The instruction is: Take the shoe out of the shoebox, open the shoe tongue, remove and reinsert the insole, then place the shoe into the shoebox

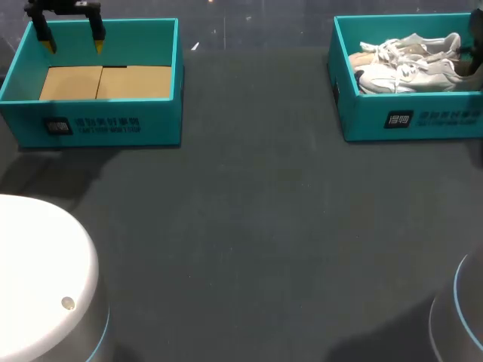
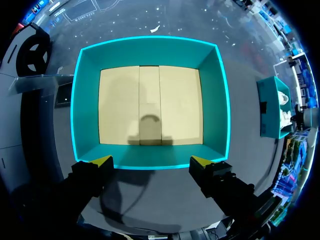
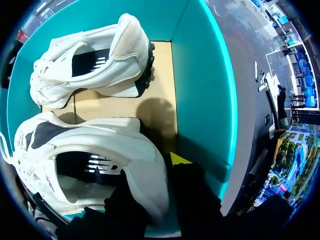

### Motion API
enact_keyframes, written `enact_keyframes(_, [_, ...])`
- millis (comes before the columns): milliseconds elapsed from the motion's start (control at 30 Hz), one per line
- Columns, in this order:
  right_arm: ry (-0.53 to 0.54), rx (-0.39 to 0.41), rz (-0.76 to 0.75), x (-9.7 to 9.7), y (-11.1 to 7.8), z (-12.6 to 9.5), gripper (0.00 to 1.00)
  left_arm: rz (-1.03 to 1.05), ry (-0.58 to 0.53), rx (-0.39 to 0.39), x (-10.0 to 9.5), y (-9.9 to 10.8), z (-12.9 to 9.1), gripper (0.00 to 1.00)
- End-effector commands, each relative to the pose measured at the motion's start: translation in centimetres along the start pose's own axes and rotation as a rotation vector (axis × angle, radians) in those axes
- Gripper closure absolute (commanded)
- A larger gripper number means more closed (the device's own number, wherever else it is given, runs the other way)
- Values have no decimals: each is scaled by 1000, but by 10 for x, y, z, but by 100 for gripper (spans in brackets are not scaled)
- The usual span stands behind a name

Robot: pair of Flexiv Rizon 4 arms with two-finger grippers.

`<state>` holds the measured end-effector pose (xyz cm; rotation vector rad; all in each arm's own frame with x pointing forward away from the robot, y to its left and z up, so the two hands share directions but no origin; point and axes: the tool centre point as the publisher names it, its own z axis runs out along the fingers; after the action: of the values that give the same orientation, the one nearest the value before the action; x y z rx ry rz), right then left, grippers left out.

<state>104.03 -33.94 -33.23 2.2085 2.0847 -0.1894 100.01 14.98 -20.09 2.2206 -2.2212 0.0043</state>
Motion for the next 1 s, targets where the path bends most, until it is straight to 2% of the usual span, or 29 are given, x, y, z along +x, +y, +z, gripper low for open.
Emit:
enact_keyframes(33, [-10,-1,6,-2,0,-16,100,0,-1,-1,0,0,0,0])
enact_keyframes(567, [-63,8,7,-12,12,-90,100,0,-1,-1,0,0,0,0])
enact_keyframes(1000, [-99,14,22,-18,1,-161,100,0,-1,-1,0,0,0,0])
